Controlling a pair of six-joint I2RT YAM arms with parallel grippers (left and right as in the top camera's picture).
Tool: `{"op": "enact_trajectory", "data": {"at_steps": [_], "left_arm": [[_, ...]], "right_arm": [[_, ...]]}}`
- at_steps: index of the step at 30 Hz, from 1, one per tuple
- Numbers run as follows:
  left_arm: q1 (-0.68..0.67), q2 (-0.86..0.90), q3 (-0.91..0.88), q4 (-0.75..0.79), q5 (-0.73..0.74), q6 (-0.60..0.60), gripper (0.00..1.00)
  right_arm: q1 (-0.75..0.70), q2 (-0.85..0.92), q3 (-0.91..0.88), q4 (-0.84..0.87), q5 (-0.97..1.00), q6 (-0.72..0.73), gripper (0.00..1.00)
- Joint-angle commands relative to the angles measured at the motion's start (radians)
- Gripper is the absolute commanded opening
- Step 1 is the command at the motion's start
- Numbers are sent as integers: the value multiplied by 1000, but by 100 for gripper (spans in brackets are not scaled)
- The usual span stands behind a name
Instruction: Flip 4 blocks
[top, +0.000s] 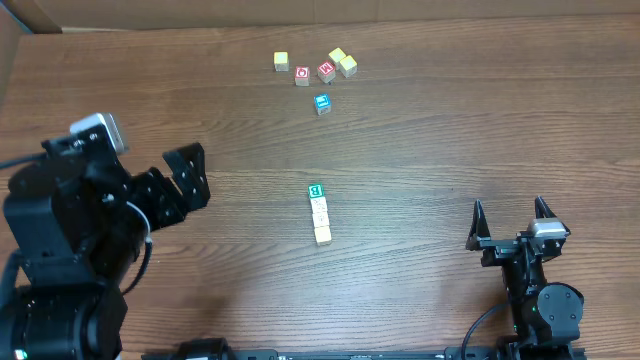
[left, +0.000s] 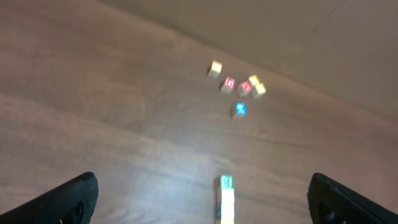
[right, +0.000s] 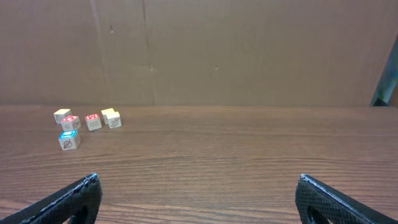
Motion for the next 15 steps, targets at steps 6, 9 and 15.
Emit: {"op": "enact_trajectory", "data": {"at_steps": [6, 9, 15], "left_arm": [[-5, -143, -311, -29, 24, 11, 100], [-5, -215, -472, 32, 23, 12, 100], [-5, -379, -751, 384, 26, 11, 100]], "right_arm": [[-4, -8, -10, 2, -5, -3, 100], [-4, -8, -10, 2, -5, -3, 100], [-4, -8, -10, 2, -5, -3, 100]]}}
